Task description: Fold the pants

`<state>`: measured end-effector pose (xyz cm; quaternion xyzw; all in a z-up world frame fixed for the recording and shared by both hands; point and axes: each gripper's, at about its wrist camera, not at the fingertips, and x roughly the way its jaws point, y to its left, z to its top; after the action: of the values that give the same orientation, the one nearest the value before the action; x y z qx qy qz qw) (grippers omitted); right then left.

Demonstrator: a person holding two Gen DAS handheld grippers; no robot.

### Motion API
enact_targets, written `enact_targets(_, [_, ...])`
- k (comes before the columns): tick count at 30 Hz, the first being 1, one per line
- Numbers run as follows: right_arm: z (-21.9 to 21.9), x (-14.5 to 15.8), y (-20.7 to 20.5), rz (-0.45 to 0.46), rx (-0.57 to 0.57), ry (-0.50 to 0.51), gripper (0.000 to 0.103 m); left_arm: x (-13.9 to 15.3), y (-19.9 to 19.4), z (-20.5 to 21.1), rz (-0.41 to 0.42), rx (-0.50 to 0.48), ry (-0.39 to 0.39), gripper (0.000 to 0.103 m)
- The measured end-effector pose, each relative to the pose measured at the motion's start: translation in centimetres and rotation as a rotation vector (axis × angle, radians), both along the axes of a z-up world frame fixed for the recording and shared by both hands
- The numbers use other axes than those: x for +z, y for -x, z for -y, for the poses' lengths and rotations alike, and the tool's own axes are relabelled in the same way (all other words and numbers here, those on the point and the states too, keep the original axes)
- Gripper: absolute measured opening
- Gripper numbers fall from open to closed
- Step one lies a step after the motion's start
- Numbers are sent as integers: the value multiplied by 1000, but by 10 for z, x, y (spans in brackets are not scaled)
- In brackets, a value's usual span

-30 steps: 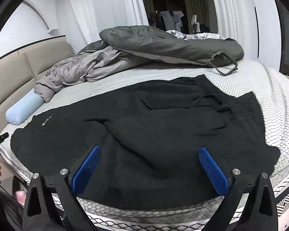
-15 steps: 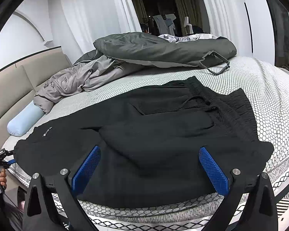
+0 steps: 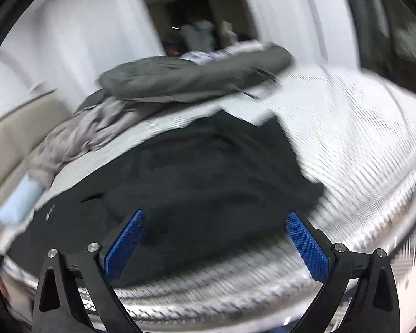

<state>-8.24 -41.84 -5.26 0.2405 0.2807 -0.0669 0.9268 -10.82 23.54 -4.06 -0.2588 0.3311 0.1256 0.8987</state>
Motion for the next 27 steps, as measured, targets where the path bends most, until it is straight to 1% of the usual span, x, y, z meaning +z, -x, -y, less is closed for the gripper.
enact_targets(2, [18,-8,11,0,-17,-90,101,2,4,-1,12,-7,1,0])
enact_targets(4, [32,-16,12,6,-9,-176,100,6,5,-1,29,-15,-3,0])
enact_targets(5, [39,-20,8,5,-2,-238,95,6,5,-2,30,-15,1,0])
enact_targets(6, [47,-27,1,18,10,-331,93,5,4,-2,27,-15,11,0])
enact_targets(8, [58,-38,-15,10,19,-442,84,4,1,-2,19,-16,11,0])
enact_targets(9, [63,-43,-26,-6,11,-478,81,3,1,-2,15,-17,12,0])
enact_targets(10, [68,-49,-36,-25,-10,-507,69,3,0,-2,14,-18,14,0])
enact_targets(11, [69,-52,-41,-41,-37,-526,51,2,-1,-3,14,-19,18,0])
enact_targets(12, [73,-51,-43,-45,-63,-526,39,2,0,-3,14,-27,28,0])
enact_targets(13, [74,-47,-42,-31,-69,-512,21,2,0,-4,11,-32,30,0])
enact_targets(14, [73,-41,-40,-18,-51,-501,12,2,-2,-5,8,-39,27,0])
enact_targets(16, [66,-27,-29,0,-27,-419,11,0,3,-5,1,-61,30,0])
enact_targets(17, [65,-24,-23,10,-28,-402,11,-3,4,-6,-5,-67,38,0])
enact_targets(19, [69,-30,-18,-19,-47,-399,12,-11,7,-7,-29,-82,59,0])
enact_targets(20, [69,-35,-18,-52,-49,-390,16,-13,7,-8,-33,-86,69,0])
enact_targets(21, [69,-43,-21,-86,-40,-393,16,-14,7,-10,-29,-90,80,0])
enact_targets(22, [71,-48,-21,-91,-35,-423,18,-15,7,-11,-23,-91,84,0])
enact_targets(23, [71,-48,-23,-85,-30,-449,18,-14,8,-12,-10,-90,93,0])
enact_targets(24, [72,-44,-21,-52,-23,-465,18,-13,8,-14,8,-87,111,0])
enact_targets(25, [71,-41,-19,-24,-21,-465,18,-12,9,-15,15,-85,116,0])
enact_targets(27, [69,-36,-18,-18,-20,-445,14,-8,8,-16,40,-65,119,0])
